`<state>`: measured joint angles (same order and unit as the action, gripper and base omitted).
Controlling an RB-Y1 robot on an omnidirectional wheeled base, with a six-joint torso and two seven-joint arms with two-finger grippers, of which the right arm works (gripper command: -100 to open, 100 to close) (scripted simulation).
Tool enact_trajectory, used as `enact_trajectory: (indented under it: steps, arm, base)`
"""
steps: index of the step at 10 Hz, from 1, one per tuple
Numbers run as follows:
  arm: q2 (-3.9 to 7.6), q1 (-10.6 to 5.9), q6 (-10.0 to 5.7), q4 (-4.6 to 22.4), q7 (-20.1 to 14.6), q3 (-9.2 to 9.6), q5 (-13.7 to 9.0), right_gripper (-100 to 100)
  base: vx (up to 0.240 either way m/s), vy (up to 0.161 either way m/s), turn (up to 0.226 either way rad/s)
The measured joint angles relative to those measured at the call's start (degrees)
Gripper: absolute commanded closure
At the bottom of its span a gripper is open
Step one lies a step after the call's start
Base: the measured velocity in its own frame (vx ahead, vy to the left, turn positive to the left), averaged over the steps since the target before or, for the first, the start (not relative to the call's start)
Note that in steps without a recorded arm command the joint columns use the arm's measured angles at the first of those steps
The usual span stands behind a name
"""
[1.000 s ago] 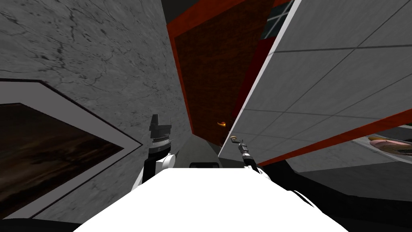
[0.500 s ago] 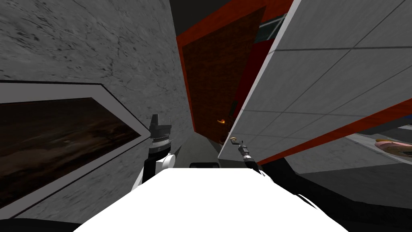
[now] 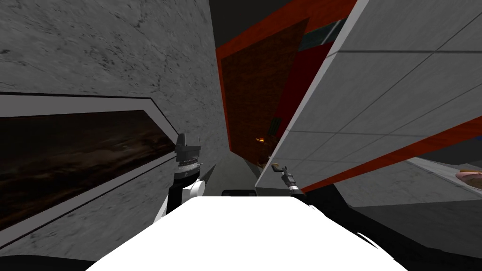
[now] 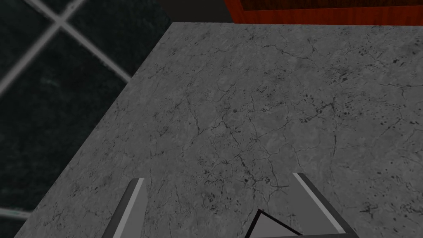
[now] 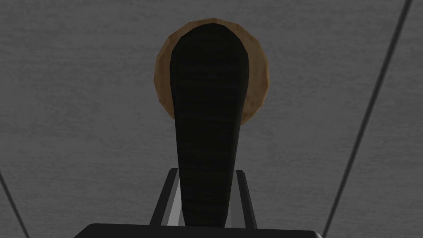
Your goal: Pull the door open
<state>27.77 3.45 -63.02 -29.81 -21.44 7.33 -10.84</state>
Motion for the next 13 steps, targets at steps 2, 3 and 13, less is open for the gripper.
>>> enact_trajectory:
  steps: [2, 3, 13]
  arm:
    - [0.65, 2.00, -1.29, -1.3, -0.8, 1.09, 0.3, 100]
    - [0.82, 2.12, -2.34, -0.5, -1.2, 1.52, 0.5, 100]
    - [2.41, 4.12, -7.45, 1.6, -2.7, 2.81, 0.4, 100]
  base:
    - [-0.181, -0.072, 0.121]
    - [-0.159, -0.024, 0.094]
    - [-0.131, -0.043, 0.120]
